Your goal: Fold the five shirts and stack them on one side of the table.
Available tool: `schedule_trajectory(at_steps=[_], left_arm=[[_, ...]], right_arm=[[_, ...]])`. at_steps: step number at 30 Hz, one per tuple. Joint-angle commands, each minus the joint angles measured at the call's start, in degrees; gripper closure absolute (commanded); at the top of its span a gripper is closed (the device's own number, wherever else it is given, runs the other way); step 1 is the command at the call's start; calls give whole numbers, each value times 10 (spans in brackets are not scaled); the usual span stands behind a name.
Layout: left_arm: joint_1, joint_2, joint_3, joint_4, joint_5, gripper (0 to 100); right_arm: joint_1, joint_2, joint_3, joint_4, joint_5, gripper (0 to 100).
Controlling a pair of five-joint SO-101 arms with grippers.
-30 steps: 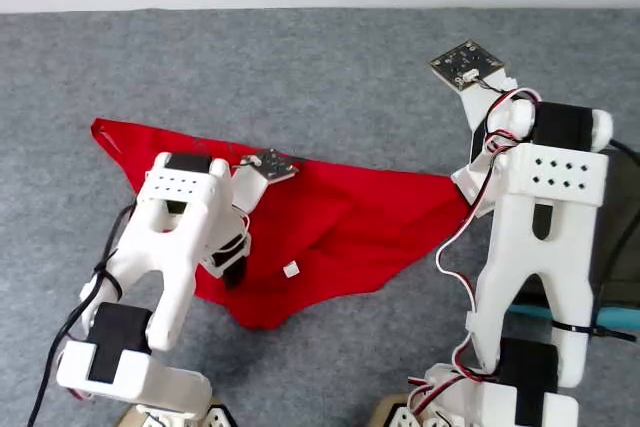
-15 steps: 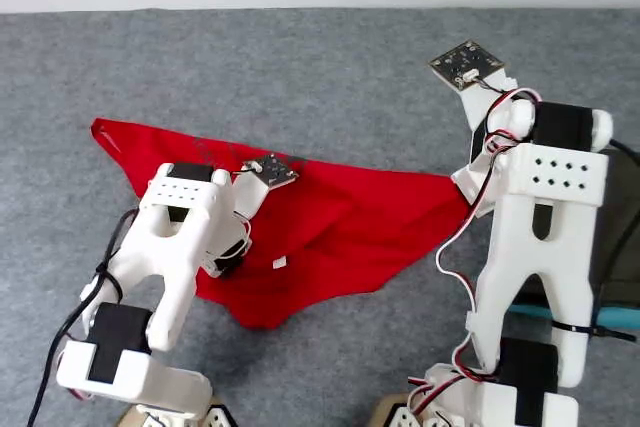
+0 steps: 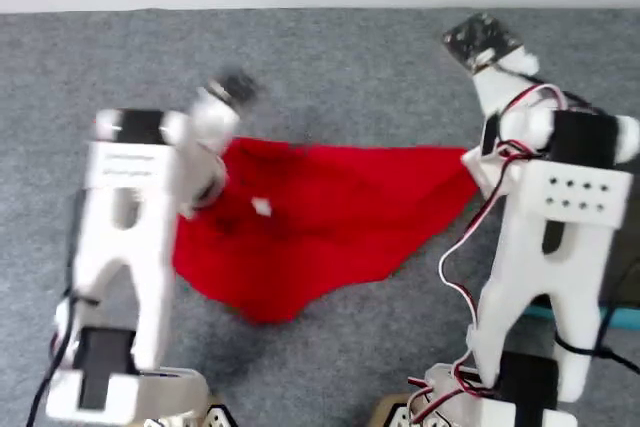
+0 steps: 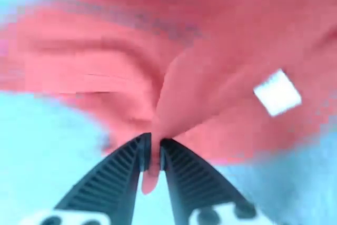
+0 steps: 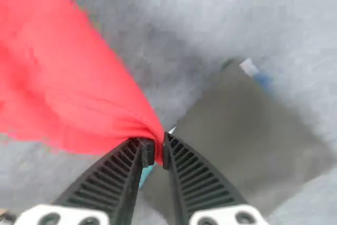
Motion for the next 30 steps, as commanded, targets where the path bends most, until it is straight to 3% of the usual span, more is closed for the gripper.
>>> schedule_trajectory(at_steps=[1,13,22,30], left_arm=[[-47,-69,-170,8,41,995],[-151,-86,-489,6,40,994],[-151,-91,-640,-82,-28,994],[-152,-91,-749,-71,-95,995]], right_arm=[[7,-29,-110,-34,28,988],[-20,-35,-251,-222,33,988],[-18,-35,-389,-233,52,988],[18,-44,-472,-184,113,988]])
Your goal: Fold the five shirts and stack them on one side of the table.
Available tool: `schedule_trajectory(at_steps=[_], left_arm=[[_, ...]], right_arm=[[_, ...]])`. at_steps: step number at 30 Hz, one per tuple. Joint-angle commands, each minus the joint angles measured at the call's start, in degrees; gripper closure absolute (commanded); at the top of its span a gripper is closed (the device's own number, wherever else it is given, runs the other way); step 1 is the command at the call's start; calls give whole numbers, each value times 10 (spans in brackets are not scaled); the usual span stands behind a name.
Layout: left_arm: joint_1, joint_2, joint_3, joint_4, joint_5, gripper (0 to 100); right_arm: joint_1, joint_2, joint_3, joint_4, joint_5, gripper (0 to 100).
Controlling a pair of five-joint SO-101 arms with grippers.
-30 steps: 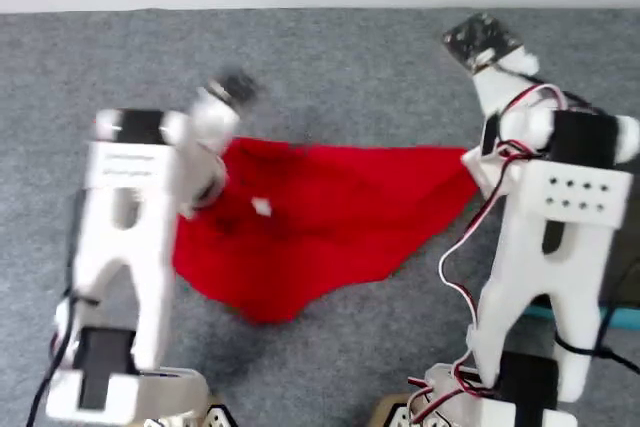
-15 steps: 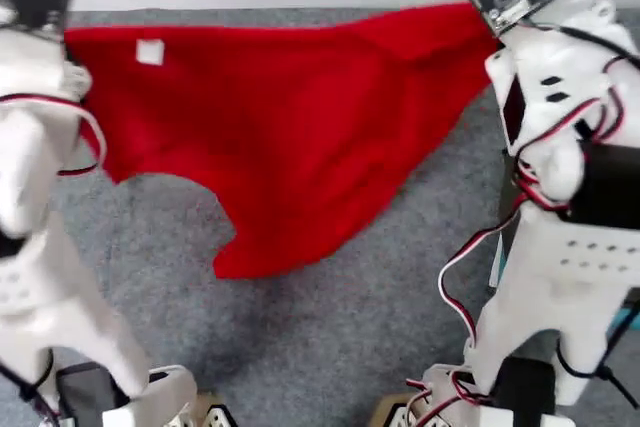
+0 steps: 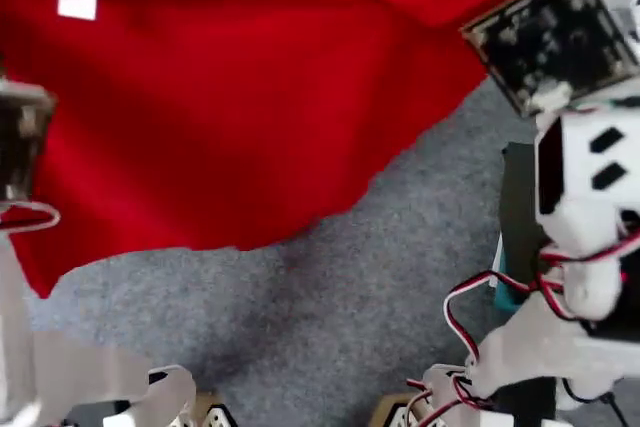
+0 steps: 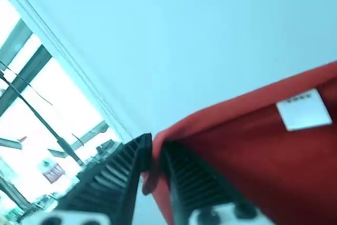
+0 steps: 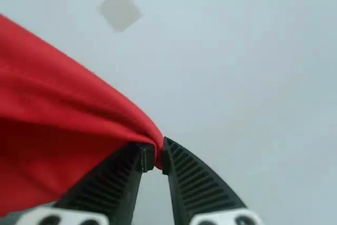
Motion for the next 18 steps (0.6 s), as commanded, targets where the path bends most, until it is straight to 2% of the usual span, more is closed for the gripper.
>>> schedule_trajectory(at_steps=[1,7,14,18], left_arm=[[-6,-12,-59,3,-33,995],[-6,-48,-98,81,-78,995],[-7,-89,-94,105,-90,995],[-45,-90,-14,112,-78,995]], right_arm=[[36,-29,-47,36,20,988],[82,-84,-57,100,56,988],[89,-131,-55,134,106,988],[87,-119,2,138,109,988]])
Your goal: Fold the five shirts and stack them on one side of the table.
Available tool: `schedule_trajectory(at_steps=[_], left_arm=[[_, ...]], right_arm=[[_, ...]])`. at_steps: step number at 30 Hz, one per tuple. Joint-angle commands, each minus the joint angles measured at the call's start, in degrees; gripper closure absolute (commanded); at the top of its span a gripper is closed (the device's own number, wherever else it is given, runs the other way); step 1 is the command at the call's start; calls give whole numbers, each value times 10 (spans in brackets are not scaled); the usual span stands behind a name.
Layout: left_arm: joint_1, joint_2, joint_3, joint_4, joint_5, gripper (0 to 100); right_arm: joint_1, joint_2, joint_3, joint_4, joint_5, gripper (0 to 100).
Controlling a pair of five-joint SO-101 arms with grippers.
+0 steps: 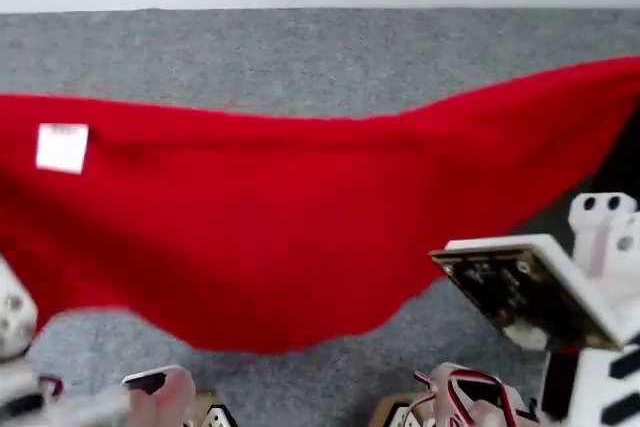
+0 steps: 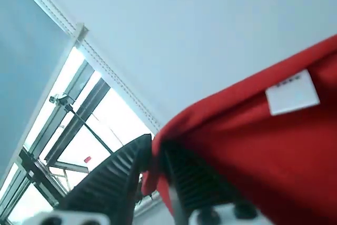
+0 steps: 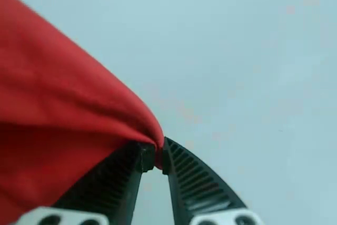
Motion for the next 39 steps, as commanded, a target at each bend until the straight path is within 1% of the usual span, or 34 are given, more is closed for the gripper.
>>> schedule_trajectory(at_steps=[1,3,7,9,11,15,19,22,25,28,35,38,39], left_arm=[[-27,0,84,11,4,995],[-30,1,161,11,4,995],[-28,1,359,4,2,995],[-28,1,477,-33,2,995],[-28,1,594,-100,2,995],[-27,1,798,-287,2,995],[-27,3,953,-476,2,995],[-27,5,1038,-583,2,995],[-27,47,1055,-647,1,995],[-28,119,1012,-675,-12,995],[-27,294,780,-674,-23,995],[-22,354,684,-673,-25,995],[-19,372,656,-664,-36,995]], right_arm=[[-1,17,65,-2,5,988],[-36,33,119,-3,8,988],[-113,74,230,-2,7,988],[-146,105,290,-9,6,988],[-167,143,343,-36,4,988],[-179,225,407,-148,-14,988],[-181,305,415,-259,-39,988],[-182,351,415,-326,-40,988],[-181,390,415,-405,-40,988],[-181,420,415,-484,-39,988],[-195,448,414,-626,-34,988],[-203,450,414,-662,-3,988],[-205,450,414,-670,5,988]])
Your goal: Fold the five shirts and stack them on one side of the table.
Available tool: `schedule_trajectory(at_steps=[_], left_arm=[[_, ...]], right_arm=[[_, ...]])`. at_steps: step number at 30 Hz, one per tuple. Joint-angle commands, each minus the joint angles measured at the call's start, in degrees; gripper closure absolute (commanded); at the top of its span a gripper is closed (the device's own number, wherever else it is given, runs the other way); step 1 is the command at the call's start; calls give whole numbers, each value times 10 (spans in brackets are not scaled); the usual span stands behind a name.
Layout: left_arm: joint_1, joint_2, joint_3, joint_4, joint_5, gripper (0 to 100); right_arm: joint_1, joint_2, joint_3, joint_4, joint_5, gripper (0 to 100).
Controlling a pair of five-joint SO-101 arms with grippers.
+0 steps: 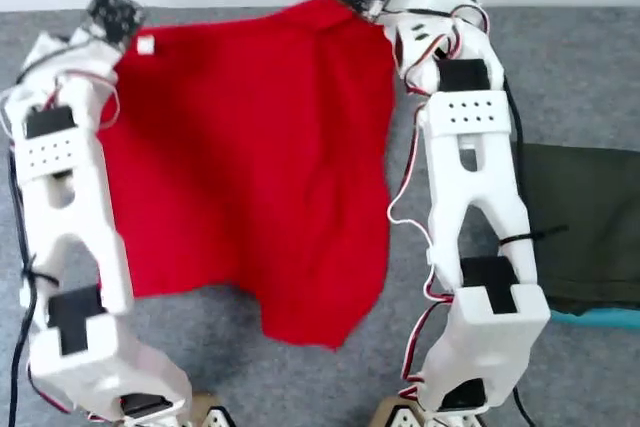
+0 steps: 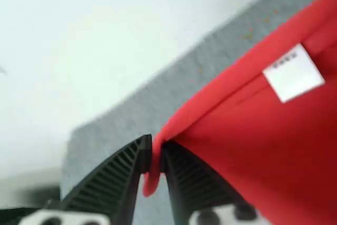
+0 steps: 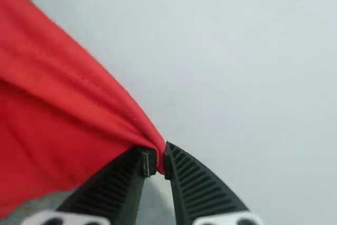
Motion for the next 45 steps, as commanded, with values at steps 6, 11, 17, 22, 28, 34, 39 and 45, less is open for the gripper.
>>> schedule_trajectory(at_steps=[6,11,17,22,28,34,39,45], left_arm=[[18,103,-232,86,-86,995],[22,115,-273,134,-87,995],[18,92,-274,236,-88,995],[18,63,-273,383,-88,995],[0,63,-271,516,-123,995],[-40,96,-254,572,-154,995],[-69,127,-254,585,-154,995],[-75,161,-254,615,-155,995]], right_arm=[[-22,-7,-5,-63,53,988],[-36,-8,-3,-55,58,988],[-40,-28,-4,68,58,988],[-50,-80,-2,277,56,988],[-80,-135,-2,530,52,987],[-102,-149,-1,686,3,987],[-118,-166,29,738,-40,988],[-156,-249,175,736,-47,988]])
